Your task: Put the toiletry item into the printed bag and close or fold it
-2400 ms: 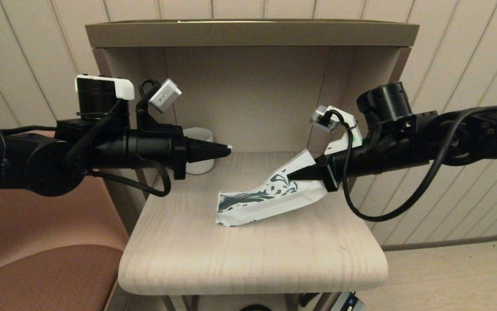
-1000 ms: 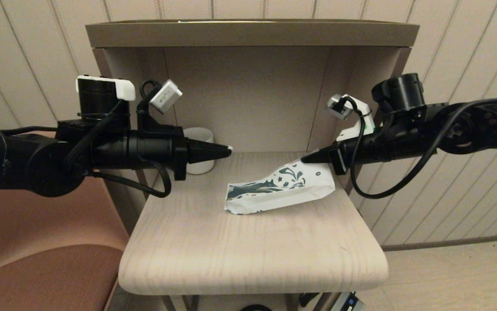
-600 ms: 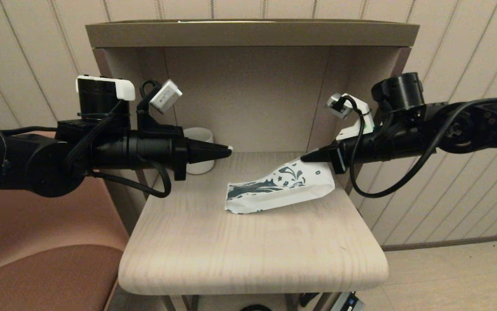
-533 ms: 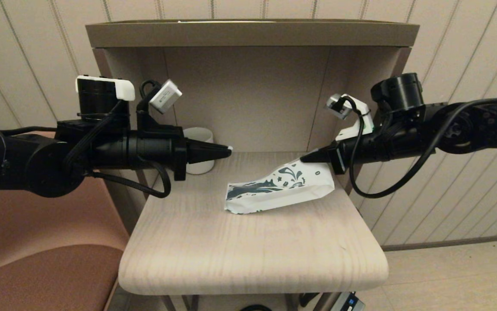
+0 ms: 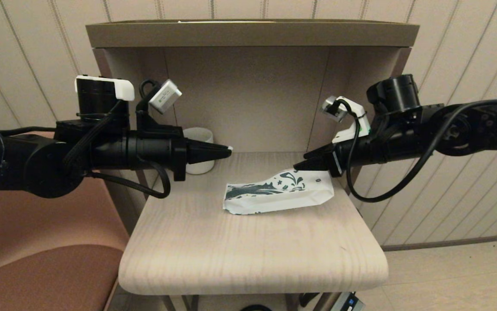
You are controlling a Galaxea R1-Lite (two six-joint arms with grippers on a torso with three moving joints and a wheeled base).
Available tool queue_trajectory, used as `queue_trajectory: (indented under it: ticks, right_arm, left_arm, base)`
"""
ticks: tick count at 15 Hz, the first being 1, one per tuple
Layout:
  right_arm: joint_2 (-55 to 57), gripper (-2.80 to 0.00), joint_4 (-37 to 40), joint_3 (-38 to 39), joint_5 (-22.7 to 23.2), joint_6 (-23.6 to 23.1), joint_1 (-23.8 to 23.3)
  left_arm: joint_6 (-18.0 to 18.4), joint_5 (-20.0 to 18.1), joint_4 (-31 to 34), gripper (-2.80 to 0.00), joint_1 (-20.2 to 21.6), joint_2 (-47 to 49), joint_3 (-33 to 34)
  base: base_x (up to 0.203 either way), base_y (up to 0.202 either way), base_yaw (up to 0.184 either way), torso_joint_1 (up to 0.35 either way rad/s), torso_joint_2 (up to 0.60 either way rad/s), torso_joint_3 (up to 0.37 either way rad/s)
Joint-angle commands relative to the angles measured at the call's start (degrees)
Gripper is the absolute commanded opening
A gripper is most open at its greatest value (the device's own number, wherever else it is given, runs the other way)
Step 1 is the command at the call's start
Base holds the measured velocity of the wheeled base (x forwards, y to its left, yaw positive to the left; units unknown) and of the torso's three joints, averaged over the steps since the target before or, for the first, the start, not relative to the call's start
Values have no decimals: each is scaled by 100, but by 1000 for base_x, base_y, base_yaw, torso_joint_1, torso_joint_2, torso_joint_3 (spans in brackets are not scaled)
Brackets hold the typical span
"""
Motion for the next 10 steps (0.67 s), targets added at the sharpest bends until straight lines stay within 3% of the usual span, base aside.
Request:
queue_trajectory:
  ticks: [1,6,10]
  right_arm:
    - [-14,0,5,-10,19,-18,3]
    - [-202,0,14,-82,19,10,-85]
    - [-389,0,2,314,19,-5,-85]
  left_arm:
    - [2,-29,-14,-280,-1,-13,1]
    - [11,-20,-23,-280,8,39,-7]
    - [17,3,-15,-280,8,614,-181]
  base:
    - [0,0,0,0,0,0]
    - [0,0,0,0,0,0]
    - [0,0,0,0,0,0]
